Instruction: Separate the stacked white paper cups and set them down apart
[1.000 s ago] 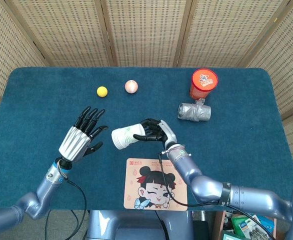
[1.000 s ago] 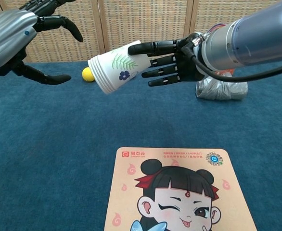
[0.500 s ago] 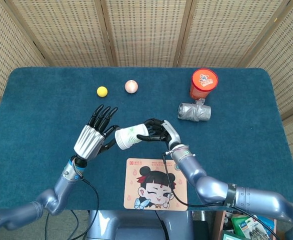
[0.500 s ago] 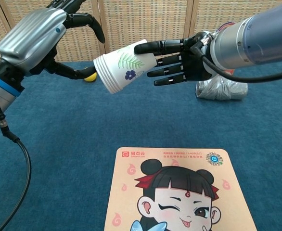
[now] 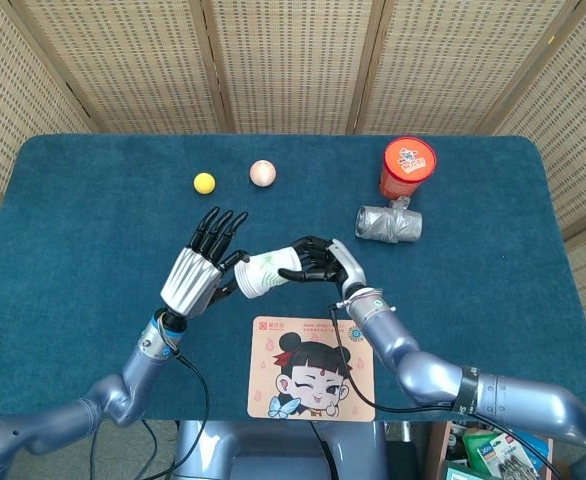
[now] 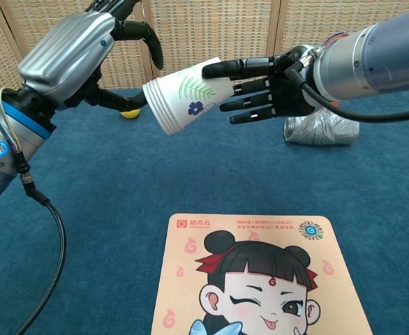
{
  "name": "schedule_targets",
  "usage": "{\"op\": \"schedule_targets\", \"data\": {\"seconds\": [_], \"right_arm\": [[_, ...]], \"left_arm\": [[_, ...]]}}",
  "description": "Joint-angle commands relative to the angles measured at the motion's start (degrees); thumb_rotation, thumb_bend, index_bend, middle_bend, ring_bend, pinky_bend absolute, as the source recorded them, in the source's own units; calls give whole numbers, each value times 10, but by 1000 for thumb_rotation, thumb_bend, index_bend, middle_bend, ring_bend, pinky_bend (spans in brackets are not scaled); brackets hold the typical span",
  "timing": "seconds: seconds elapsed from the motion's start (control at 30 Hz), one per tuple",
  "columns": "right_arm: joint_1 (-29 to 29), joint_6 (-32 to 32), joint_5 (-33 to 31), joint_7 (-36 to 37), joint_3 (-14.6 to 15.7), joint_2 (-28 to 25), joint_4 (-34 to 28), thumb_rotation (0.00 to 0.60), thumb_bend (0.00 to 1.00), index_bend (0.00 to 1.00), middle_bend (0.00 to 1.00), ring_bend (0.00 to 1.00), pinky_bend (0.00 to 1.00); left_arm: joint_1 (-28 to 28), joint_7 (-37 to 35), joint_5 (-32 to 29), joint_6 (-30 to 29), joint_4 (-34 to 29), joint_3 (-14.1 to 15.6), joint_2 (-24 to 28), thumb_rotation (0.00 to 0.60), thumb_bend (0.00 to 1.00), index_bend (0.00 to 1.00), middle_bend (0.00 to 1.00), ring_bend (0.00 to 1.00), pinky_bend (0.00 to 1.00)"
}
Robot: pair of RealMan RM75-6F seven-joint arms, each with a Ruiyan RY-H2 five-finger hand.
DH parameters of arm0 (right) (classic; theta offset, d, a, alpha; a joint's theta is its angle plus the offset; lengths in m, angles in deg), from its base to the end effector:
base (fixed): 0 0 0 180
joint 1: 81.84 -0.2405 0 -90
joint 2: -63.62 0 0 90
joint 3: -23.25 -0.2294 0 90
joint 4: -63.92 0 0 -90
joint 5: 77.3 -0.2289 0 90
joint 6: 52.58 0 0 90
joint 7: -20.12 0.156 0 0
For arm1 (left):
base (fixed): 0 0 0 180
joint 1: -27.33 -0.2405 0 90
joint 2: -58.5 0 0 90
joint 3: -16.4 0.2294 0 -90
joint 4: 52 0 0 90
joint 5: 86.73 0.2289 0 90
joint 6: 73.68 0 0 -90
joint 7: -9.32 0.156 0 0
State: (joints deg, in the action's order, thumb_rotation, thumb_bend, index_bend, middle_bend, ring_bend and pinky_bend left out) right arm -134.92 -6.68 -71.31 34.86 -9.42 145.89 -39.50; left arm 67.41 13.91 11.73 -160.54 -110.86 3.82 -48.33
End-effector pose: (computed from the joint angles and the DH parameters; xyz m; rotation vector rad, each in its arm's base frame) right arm -0.0173 -0.3576 -0.0137 0.8150 -2.4783 1.2764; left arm -0.0775 0.3230 -0.0246 -1.6291 -0.3784 -1.5804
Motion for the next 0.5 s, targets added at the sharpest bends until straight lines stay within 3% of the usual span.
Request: {"op": "schedule_targets", "data": {"seconds": [0.03,0.5], "right_arm": [[2,-6,2,2,2,-3,4,600,480,576,633,494,566],[6,-23,9,12,7,-15,8,600,480,577,633,494,566]], "left_arm": [[4,-2,-4,-2,4,-1,-4,600,374,495,0,0,0],[17,-1,-15,-7,18,0,-17,600,441,521,0,0,0]]}}
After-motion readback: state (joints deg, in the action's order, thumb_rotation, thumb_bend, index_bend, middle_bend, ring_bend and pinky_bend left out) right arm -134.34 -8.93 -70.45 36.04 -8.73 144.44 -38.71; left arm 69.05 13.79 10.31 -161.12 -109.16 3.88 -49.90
